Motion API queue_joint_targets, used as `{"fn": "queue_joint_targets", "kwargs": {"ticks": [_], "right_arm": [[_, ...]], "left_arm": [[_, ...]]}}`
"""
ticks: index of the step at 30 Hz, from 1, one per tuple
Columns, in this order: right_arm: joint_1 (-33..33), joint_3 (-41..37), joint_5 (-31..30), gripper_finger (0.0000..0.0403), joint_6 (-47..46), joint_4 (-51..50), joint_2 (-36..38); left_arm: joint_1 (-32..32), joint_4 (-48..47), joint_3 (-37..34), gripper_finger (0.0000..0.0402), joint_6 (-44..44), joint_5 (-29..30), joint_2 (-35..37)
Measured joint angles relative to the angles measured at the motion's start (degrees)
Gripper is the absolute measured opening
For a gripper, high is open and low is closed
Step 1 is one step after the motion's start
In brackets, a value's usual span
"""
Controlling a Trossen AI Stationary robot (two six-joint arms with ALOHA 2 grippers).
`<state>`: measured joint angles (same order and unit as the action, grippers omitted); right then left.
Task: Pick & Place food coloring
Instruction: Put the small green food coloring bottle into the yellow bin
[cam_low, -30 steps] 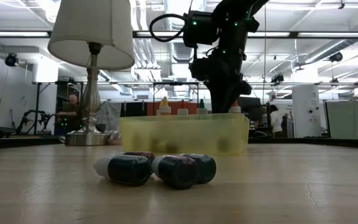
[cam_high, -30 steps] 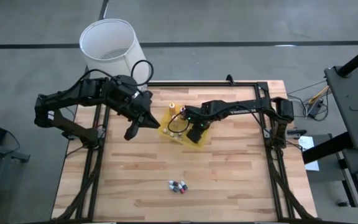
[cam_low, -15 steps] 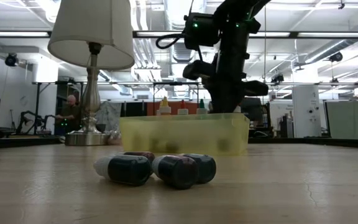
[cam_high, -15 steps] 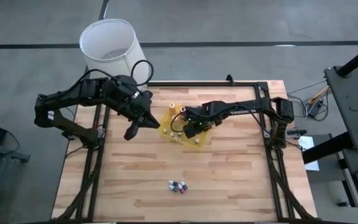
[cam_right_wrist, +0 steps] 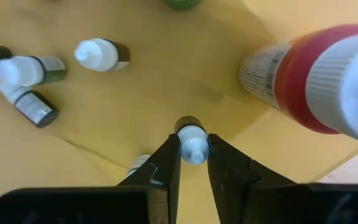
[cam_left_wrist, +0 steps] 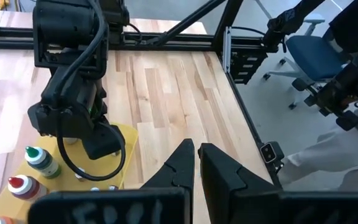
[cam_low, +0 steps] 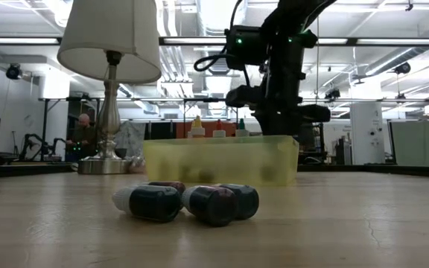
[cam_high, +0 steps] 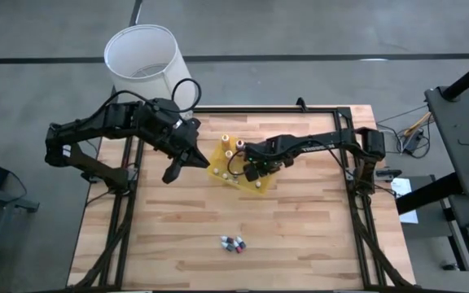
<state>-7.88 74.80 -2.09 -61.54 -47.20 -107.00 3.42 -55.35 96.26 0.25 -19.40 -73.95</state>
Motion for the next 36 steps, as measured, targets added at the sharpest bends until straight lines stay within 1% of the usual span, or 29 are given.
{"fn": "queue_joint_targets", "kwargs": {"ticks": [10, 17, 29, 36], "right_arm": [[0.0, -0.3, 0.6, 0.0060, 0.2, -0.6, 0.0], [0.0, -0.2, 0.5, 0.0060, 0.3, -3.8, 0.0], [0.0, -0.3, 0.4, 0.0061, 1.3, -3.5, 0.0], [0.0, -0.3, -0.6, 0.0083, 1.2, -3.2, 0.0]], "left_arm": [[0.0, 0.0, 0.0, 0.0000, 0.8, 0.0, 0.0], [0.0, 0.0, 0.0, 0.0000, 0.8, 0.0, 0.0], [0.1, 0.0, 0.0, 0.0000, 0.8, 0.0, 0.0], [0.1, 0.0, 0.0, 0.0000, 0.3, 0.0, 0.0]]}}
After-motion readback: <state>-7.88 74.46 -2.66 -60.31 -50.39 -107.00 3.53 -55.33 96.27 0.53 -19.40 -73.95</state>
